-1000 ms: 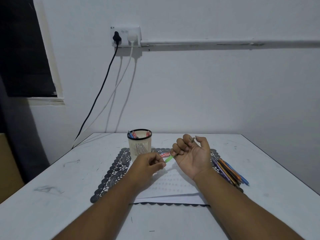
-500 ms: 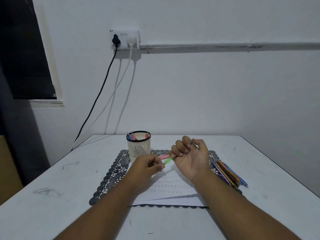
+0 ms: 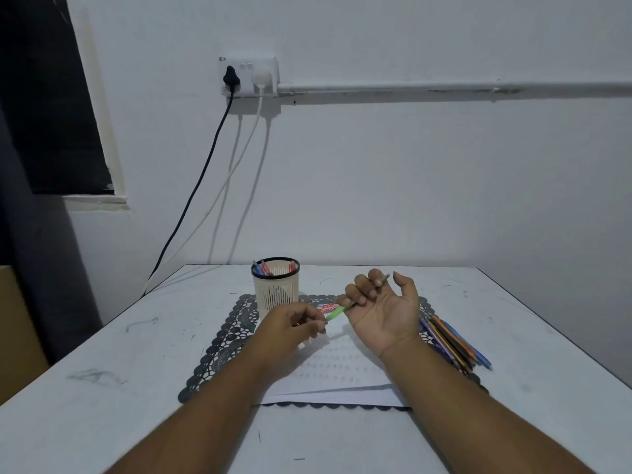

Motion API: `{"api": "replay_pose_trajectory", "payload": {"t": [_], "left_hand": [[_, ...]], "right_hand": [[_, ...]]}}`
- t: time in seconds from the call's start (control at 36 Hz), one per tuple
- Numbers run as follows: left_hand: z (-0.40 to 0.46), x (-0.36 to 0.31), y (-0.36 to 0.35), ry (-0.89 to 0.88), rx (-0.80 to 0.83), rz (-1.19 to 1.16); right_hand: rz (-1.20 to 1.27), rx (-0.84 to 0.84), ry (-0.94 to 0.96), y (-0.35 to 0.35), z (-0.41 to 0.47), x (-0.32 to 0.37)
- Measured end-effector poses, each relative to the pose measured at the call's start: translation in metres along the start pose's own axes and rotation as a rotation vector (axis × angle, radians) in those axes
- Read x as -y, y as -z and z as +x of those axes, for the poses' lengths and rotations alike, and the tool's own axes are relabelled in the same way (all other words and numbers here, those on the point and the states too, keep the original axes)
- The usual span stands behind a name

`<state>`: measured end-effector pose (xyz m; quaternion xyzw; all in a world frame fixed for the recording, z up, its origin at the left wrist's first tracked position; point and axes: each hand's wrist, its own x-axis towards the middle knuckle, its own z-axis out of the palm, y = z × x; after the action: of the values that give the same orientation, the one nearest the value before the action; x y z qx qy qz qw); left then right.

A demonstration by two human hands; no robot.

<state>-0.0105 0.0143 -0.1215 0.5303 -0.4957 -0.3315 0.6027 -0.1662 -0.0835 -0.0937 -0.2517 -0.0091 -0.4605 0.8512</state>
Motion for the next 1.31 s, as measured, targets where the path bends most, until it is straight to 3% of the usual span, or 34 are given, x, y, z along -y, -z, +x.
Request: {"api": "replay_pose_trajectory", "payload": {"t": [0.5,0.78,0.97,1.17,1.31], "left_hand": [[-0.001,-0.001,0.002,-0.011,0.004,-0.001],[0.003,-0.010,0.016,-0.177,-0.077,0.244],[-0.001,-0.018,0.059,-0.170,-0.256,0.464],[-0.027,-0.001,0.103,-0.016,0.080,1.032],[-0.024,0.004,0.108,0.137,0.253,1.344]], "right_hand": [[-0.006,-0.038,-0.006,-0.001,0.001,0.005],[-0.417,-0.178,-0.159,-0.005,0.000,-0.008],[-0.353,-0.201,-0.162,0.005,0.004,0.001],[-0.884,-0.148,-0.180,0.023,0.007,-0.016],[-0.909,-0.040,-0.214,0.012,0.007,-0.039]]}}
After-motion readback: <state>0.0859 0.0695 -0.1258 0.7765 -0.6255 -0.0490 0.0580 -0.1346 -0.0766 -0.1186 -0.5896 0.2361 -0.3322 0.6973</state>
